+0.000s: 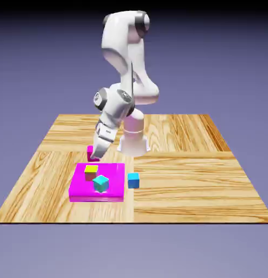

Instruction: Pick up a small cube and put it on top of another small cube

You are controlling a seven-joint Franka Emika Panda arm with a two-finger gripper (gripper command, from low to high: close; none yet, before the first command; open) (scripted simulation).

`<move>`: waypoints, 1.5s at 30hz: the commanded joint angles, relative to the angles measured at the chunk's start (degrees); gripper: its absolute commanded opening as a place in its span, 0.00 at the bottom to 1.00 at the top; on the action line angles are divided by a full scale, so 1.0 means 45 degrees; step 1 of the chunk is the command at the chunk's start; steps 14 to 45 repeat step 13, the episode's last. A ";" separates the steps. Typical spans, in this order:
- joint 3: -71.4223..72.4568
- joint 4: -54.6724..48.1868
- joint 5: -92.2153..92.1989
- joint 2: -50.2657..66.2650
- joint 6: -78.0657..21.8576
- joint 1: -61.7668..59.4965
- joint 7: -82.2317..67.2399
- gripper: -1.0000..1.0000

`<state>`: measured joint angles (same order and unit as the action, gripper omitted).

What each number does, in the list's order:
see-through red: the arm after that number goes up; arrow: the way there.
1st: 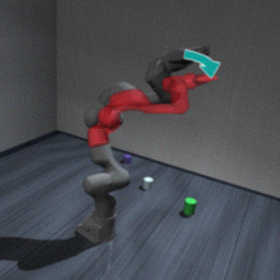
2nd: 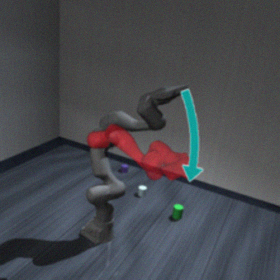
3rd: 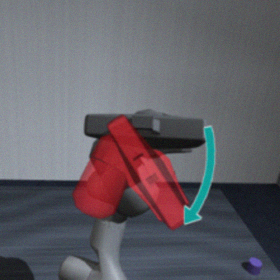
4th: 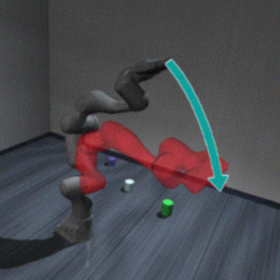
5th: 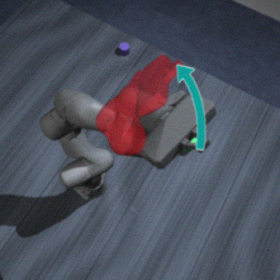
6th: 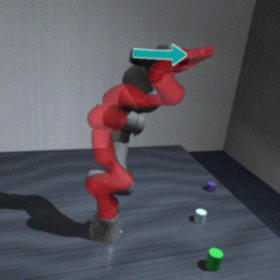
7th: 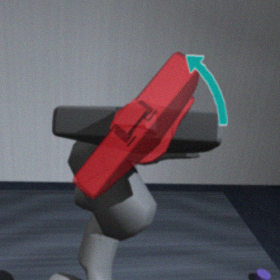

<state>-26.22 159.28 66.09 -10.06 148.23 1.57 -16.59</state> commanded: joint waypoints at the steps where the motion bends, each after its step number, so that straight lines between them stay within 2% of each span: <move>1: -0.0115 -0.0082 0.0374 0.0462 0.0398 -0.0079 0.0319 0.00; 3: -0.0257 -0.0182 0.0830 0.1033 0.0876 -0.0178 0.0708 0.00; 4: -0.0257 -0.0182 0.0830 0.1033 0.0876 -0.0178 0.0708 1.00; 13: 0.0571 0.0406 -0.1829 -0.2304 -0.1916 0.0397 -0.1563 1.00; 45: 0.0571 0.0406 -0.1829 -0.2304 -0.1916 0.0397 -0.1563 1.00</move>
